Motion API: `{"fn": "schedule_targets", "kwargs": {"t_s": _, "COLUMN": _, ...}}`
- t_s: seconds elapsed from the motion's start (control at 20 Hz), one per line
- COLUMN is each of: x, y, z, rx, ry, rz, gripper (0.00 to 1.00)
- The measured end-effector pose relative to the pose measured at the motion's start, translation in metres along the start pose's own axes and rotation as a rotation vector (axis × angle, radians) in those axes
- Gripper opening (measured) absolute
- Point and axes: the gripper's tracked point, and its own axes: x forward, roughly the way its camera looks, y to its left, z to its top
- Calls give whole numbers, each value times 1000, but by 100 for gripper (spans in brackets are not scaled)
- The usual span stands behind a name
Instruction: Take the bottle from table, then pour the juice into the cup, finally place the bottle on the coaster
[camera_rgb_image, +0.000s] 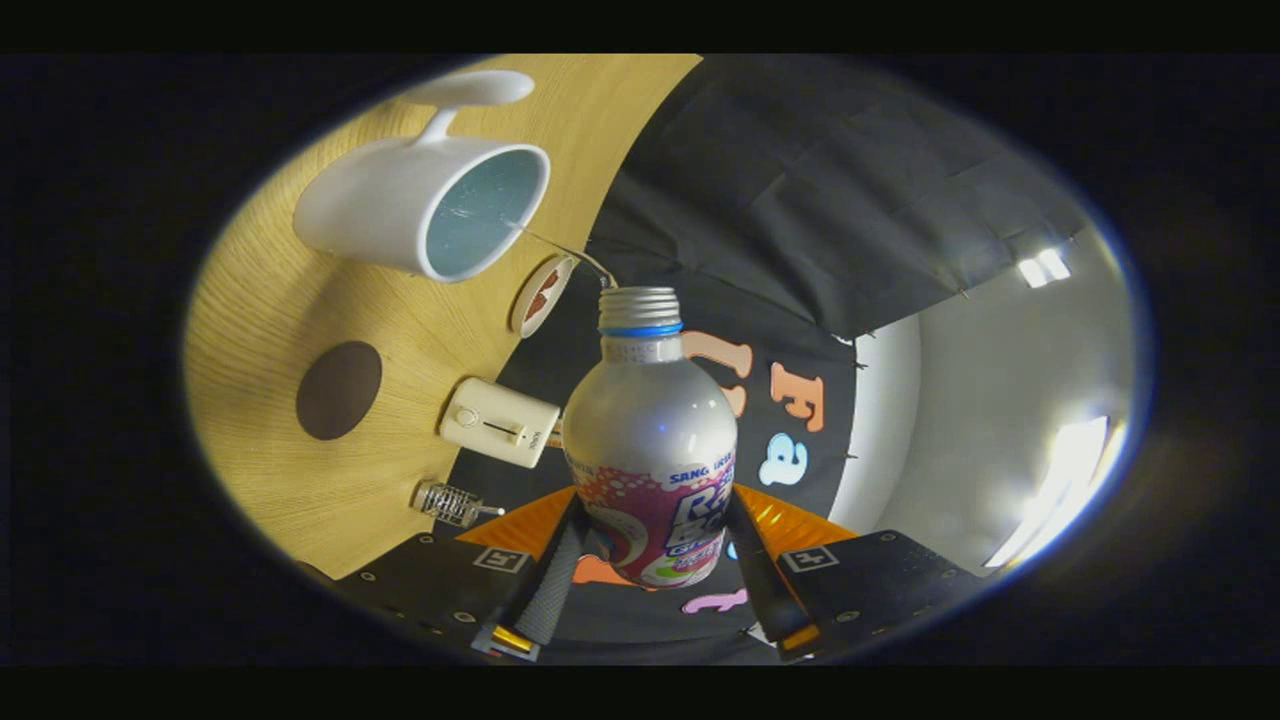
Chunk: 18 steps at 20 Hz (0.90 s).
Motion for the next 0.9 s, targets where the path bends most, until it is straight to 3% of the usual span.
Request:
{"fn": "schedule_targets", "kwargs": {"t_s": 0.55, "x": -6, "y": 9, "z": 10, "rx": 29, "ry": -22, "rz": 36, "gripper": 76}}
{"fn": "schedule_targets", "kwargs": {"t_s": 0.9, "x": -4, "y": 33, "z": 16, "rx": 259, "ry": -11, "rz": 131, "gripper": 77}}
